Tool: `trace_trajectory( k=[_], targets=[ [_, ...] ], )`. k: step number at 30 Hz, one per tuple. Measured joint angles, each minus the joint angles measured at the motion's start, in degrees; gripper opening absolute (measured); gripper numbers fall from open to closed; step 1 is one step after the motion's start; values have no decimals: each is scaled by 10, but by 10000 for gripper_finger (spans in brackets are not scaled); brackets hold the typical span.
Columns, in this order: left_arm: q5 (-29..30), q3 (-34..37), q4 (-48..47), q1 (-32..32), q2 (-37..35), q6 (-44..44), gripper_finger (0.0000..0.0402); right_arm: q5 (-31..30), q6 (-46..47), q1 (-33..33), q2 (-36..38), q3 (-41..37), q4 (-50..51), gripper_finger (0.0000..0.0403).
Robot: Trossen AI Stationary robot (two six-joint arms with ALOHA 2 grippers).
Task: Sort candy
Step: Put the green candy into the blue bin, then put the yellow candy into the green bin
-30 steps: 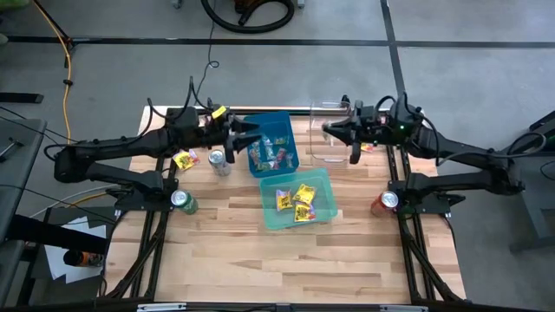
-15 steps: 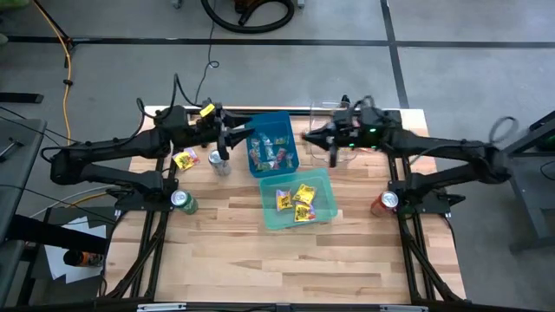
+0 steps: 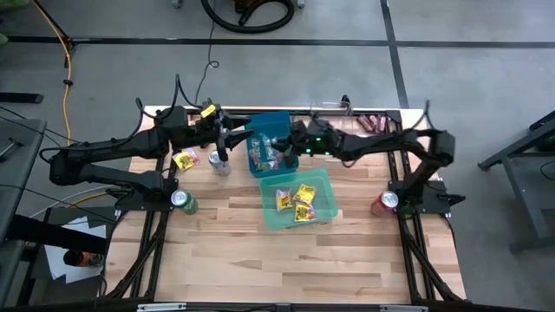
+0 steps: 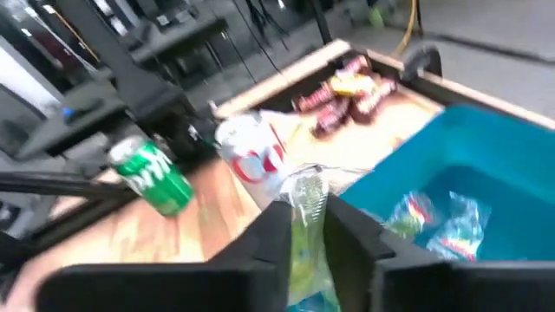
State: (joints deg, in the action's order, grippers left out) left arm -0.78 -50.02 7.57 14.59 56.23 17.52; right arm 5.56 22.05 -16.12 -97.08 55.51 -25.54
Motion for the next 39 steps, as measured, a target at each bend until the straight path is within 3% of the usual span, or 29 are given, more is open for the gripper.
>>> trace_trajectory(
  k=[5,9,13,18,24,28,31,35,39],
  targets=[
    [0,0,-1,0,0,4,211,0,-10,0,-54,65,82,145],
    [0,0,-1,0,0,4,211,0,-52,-10,-52,113,164,195],
    [8,0,-1,0,0,19,211,10,-98,-29,-20,150,253,220],
    [79,-30,-62,0,5,45,211,20,-147,-56,64,164,356,224],
    [108,-123,-228,11,51,49,211,10,-179,-79,172,164,469,224],
    [125,-251,-498,47,127,58,211,3,-181,-83,222,164,514,224],
    [192,-318,-723,83,185,58,211,-17,-181,-83,242,164,528,224],
    [255,-314,-903,139,227,96,211,-25,-192,-83,246,163,537,224],
    [258,-247,-893,189,215,136,211,-24,-195,-83,238,163,547,224]
  ],
)
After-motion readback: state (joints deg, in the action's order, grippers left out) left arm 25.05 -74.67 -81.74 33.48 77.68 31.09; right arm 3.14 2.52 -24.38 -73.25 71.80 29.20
